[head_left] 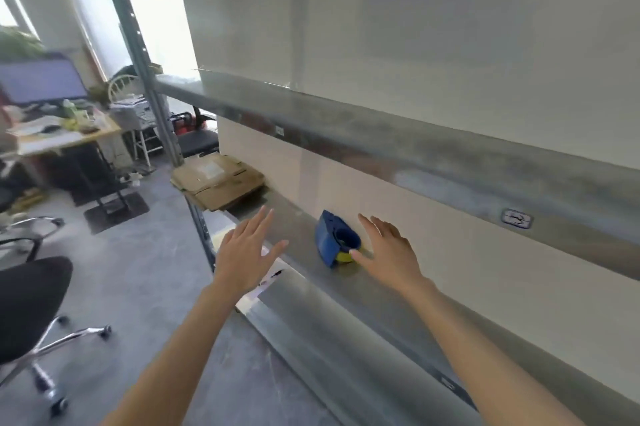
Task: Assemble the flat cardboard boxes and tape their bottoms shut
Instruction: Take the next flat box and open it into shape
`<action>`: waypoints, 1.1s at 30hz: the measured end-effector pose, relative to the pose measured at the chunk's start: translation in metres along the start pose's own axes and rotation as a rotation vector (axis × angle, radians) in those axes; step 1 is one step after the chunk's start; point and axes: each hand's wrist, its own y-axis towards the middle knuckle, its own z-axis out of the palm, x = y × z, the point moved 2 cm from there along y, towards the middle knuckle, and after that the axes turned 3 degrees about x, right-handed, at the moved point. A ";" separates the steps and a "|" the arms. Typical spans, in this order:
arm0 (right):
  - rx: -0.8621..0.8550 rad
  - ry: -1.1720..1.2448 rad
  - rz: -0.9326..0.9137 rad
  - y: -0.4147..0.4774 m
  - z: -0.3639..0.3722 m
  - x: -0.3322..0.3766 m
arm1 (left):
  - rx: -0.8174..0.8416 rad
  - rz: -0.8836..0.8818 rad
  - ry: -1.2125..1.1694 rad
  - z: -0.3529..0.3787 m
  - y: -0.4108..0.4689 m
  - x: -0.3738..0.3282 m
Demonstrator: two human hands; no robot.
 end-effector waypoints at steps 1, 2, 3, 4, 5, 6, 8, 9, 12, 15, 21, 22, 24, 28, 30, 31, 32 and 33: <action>-0.004 0.020 -0.016 0.016 0.007 0.016 | -0.002 -0.009 0.004 -0.005 0.005 0.019; -0.004 0.035 -0.027 0.028 0.012 0.028 | 0.000 -0.014 0.008 -0.008 0.009 0.033; 0.002 0.048 -0.037 0.041 0.018 0.040 | 0.004 -0.019 0.013 -0.012 0.013 0.048; 0.013 0.057 -0.048 0.056 0.025 0.055 | 0.007 -0.030 0.017 -0.015 0.019 0.067; 0.024 0.061 -0.059 0.071 0.031 0.068 | 0.004 -0.039 0.019 -0.017 0.026 0.084; 0.034 0.064 -0.071 0.085 0.036 0.080 | -0.003 -0.050 0.022 -0.019 0.034 0.101; 0.049 0.066 -0.102 0.115 0.047 0.102 | -0.016 -0.078 0.030 -0.020 0.049 0.131; 0.053 0.064 -0.118 0.131 0.052 0.112 | -0.020 -0.093 0.033 -0.020 0.057 0.146; 0.062 0.055 -0.155 0.182 0.070 0.142 | -0.022 -0.138 0.051 -0.014 0.083 0.189; 0.068 0.063 -0.177 0.240 0.089 0.172 | -0.017 -0.172 0.063 -0.009 0.118 0.232; 0.094 0.073 -0.157 0.356 0.123 0.219 | 0.010 -0.181 0.072 -0.001 0.203 0.306; 0.093 0.070 -0.147 0.374 0.127 0.226 | 0.010 -0.177 0.074 -0.001 0.218 0.317; 0.090 0.057 -0.139 0.405 0.135 0.239 | 0.002 -0.173 0.075 0.000 0.247 0.339; 0.082 0.062 -0.121 0.449 0.149 0.255 | 0.010 -0.151 0.053 0.008 0.294 0.375; 0.072 0.057 -0.090 0.467 0.156 0.259 | 0.018 -0.127 0.050 0.015 0.318 0.391; 0.071 0.049 -0.070 0.475 0.160 0.261 | 0.029 -0.113 0.047 0.020 0.330 0.399; 0.072 0.037 -0.050 0.482 0.164 0.262 | 0.040 -0.096 0.040 0.025 0.341 0.408; 0.074 0.025 -0.029 0.487 0.169 0.263 | 0.049 -0.076 0.030 0.031 0.352 0.416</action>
